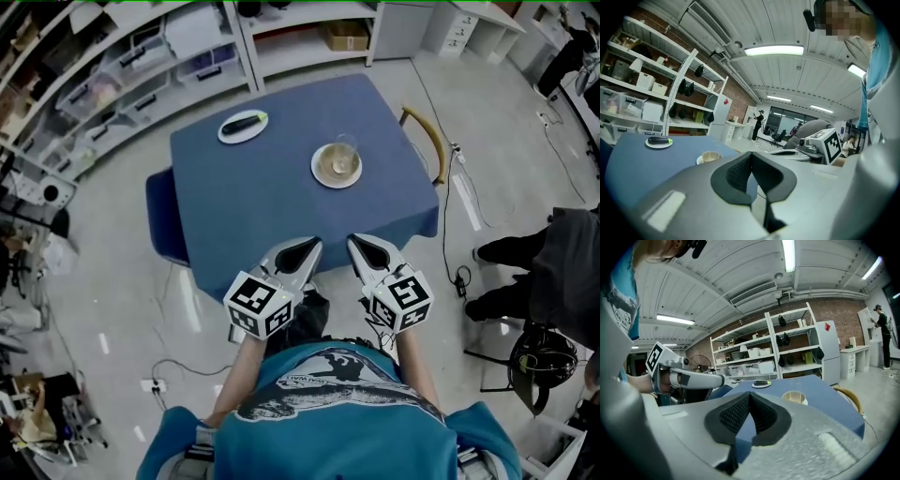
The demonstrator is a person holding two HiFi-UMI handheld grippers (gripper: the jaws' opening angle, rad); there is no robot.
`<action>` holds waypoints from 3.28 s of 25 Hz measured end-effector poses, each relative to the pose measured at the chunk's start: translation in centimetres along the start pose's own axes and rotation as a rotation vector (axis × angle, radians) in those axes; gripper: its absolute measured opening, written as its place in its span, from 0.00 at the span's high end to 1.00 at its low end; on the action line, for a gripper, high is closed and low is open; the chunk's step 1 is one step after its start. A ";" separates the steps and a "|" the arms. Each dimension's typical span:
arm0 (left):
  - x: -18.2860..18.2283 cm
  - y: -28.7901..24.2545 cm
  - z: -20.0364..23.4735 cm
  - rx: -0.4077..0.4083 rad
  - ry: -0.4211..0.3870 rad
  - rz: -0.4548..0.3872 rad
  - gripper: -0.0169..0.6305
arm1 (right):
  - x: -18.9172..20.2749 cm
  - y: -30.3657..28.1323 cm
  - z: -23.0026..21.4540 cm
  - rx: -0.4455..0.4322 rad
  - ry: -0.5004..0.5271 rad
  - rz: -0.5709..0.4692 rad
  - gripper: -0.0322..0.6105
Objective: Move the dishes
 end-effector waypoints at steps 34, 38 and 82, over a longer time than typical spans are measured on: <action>-4.6 -10.5 7.6 -0.451 0.143 -0.045 0.95 | -2.5 -12.4 -19.4 -0.218 0.177 0.332 0.75; -4.5 -10.8 7.4 -0.518 0.154 -0.042 0.95 | -1.4 -14.9 -20.9 -0.255 0.229 0.390 0.57; -1.9 1.9 11.8 -0.749 0.205 -0.008 0.95 | -6.3 -28.5 -2.9 -0.577 0.387 0.202 0.52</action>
Point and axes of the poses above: the fingertips, and each gripper's own axes: y backward along the fingers, z to its left, x out of its underside, the point moved 2 cm from there along y, backward along the fingers, and after that the axes turned 5 degrees about -y, right-handed, at the moved point
